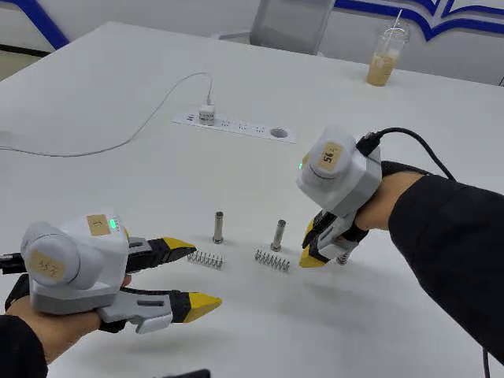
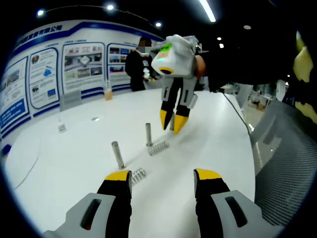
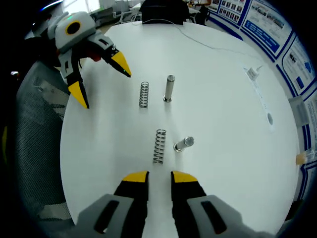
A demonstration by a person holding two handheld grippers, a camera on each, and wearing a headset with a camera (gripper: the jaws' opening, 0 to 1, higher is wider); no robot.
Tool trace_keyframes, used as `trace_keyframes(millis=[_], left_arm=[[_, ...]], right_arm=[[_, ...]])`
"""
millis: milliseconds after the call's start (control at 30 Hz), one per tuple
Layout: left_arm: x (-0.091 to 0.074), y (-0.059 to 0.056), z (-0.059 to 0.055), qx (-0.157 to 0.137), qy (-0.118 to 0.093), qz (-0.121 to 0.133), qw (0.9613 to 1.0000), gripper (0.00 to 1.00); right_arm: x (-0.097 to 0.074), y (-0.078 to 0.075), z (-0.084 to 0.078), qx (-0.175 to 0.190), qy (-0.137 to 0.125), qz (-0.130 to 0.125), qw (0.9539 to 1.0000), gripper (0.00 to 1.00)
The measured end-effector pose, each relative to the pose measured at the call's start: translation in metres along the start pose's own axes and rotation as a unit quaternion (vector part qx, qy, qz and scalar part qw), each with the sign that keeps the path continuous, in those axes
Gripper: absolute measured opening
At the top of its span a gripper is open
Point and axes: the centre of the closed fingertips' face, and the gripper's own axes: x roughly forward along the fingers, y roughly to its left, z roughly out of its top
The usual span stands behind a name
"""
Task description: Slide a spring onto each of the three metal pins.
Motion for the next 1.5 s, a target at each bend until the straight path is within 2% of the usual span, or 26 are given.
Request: trace_keyframes(millis=[200,433,767,1067,1333,1500], left_arm=[[0.000,0.001,0.000,-0.001,-0.001,0.001,1.0000,0.51],[0.000,0.001,0.000,-0.001,-0.001,0.001,1.0000,0.51],[0.000,0.003,-0.002,-0.002,0.001,0.001,1.0000,0.51],[-0.001,0.005,-0.002,-0.002,0.001,0.001,1.0000,0.51],[0.000,0.002,-0.001,0.001,0.004,-0.002,1.0000,0.50],[0.003,-0.001,-0.002,0.004,0.007,-0.008,0.9999,0.50]], right_arm=[[0.009,0.000,0.006,0.017,-0.020,0.000,0.9997,0.18],[0.018,-0.001,0.012,0.027,-0.031,0.002,0.9992,0.17],[0.029,0.000,0.009,0.032,-0.024,0.008,0.9992,0.14],[0.032,0.001,0.007,0.031,-0.019,0.012,0.9993,0.12],[0.033,0.003,0.007,0.031,-0.023,0.013,0.9992,0.12],[0.032,0.011,0.004,0.029,-0.020,0.019,0.9992,0.12]])
